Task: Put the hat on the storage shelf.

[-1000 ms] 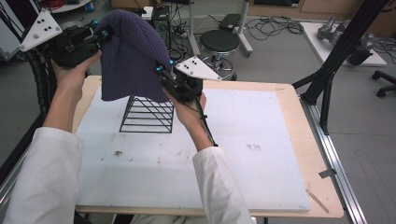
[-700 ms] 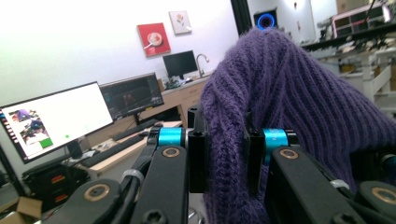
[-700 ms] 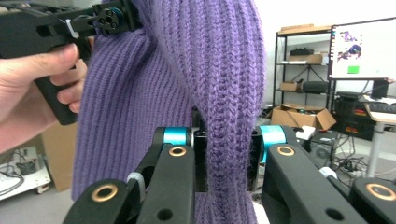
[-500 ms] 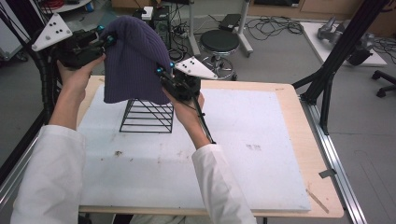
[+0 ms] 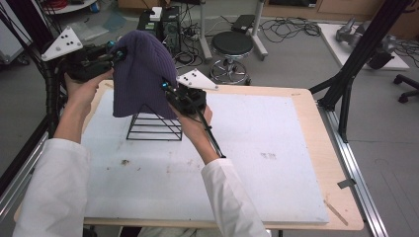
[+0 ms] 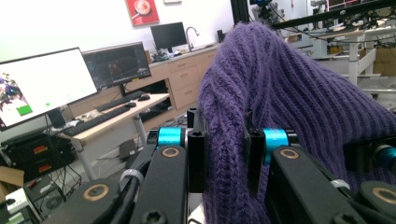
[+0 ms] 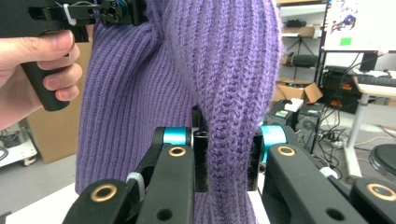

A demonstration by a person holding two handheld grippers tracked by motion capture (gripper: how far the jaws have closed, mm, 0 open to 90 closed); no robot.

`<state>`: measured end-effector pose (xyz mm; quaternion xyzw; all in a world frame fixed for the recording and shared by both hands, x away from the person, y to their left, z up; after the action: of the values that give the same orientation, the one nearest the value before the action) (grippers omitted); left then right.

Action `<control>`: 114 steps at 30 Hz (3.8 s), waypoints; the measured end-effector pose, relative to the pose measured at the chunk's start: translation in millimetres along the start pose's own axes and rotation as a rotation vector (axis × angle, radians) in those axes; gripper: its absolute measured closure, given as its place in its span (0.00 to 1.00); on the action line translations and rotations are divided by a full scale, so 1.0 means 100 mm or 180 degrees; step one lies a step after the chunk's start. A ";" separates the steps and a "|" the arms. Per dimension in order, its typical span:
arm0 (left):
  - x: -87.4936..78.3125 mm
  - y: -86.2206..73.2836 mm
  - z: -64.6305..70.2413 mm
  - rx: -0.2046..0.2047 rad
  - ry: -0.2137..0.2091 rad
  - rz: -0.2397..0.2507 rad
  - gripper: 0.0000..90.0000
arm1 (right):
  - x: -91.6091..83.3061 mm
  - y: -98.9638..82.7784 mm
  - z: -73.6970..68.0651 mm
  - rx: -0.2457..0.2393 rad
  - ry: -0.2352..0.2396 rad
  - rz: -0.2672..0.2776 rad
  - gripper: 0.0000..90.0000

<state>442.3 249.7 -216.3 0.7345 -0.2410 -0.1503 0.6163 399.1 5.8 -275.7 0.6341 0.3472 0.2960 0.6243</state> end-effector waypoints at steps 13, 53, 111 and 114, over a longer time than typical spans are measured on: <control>-0.10 -0.40 -0.02 -0.0160 0.0086 -0.0058 0.86 | 0.05 -0.19 -0.06 -0.0037 -0.0048 -0.0239 0.89; -0.32 -1.16 0.19 -0.0154 0.0027 -0.0489 0.84 | 0.18 -1.02 0.02 0.0462 -0.0266 -0.0951 0.58; -1.12 -1.29 0.33 -0.0678 0.0731 -0.0294 0.24 | -2.00 -0.65 1.00 0.0396 -0.1302 -0.0384 0.13; -1.13 -1.32 0.36 -0.0681 0.0721 -0.0330 0.23 | -2.09 -0.68 0.99 0.0379 -0.1324 -0.0433 0.13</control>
<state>350.9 296.6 -361.0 0.6884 -0.1144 -0.1229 0.7056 352.7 -222.7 -335.9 0.6924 0.2698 0.0950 0.6624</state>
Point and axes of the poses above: each handheld gripper's, and its own axes: x roughly forward along the jaws, y roughly out of its top, z roughly to its right, the point moved 3 cm from there along x, roughly forward along the jaws, and after that the axes turned 14 degrees about y, right-handed, at the moved point
